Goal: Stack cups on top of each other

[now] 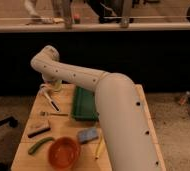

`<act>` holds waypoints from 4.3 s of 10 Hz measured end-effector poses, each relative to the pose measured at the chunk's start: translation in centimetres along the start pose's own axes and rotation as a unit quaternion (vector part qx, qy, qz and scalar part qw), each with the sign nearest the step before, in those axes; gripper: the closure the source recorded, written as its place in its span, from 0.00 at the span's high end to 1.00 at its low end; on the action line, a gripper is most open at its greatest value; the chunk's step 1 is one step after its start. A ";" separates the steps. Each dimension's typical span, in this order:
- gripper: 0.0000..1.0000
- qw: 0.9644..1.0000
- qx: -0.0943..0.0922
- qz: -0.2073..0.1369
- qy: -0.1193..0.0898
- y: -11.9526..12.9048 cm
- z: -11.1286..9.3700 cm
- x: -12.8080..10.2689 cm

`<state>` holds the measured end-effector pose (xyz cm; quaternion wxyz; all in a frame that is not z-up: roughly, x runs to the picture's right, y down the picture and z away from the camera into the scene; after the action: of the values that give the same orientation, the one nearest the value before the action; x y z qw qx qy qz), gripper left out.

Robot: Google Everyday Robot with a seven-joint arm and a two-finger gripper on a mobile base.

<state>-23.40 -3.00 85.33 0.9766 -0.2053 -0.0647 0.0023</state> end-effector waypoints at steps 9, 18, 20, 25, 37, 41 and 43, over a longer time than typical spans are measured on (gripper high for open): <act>0.00 1.000 -0.005 0.000 0.011 -2.3 0.9 -0.6; 0.00 0.999 -0.009 -0.021 0.023 -4.0 2.1 -2.4; 0.00 0.999 -0.014 -0.022 0.026 -4.1 2.9 -2.3; 0.00 0.999 -0.022 -0.017 0.033 -4.3 3.9 -0.8; 0.13 0.997 -0.061 -0.035 0.036 -3.7 6.2 0.3; 0.55 0.997 -0.061 -0.035 0.037 -3.7 6.2 0.3; 0.75 0.997 -0.061 -0.035 0.037 -3.7 6.3 0.3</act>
<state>-23.94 -3.91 92.54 0.9634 -0.2619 -0.0360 -0.0435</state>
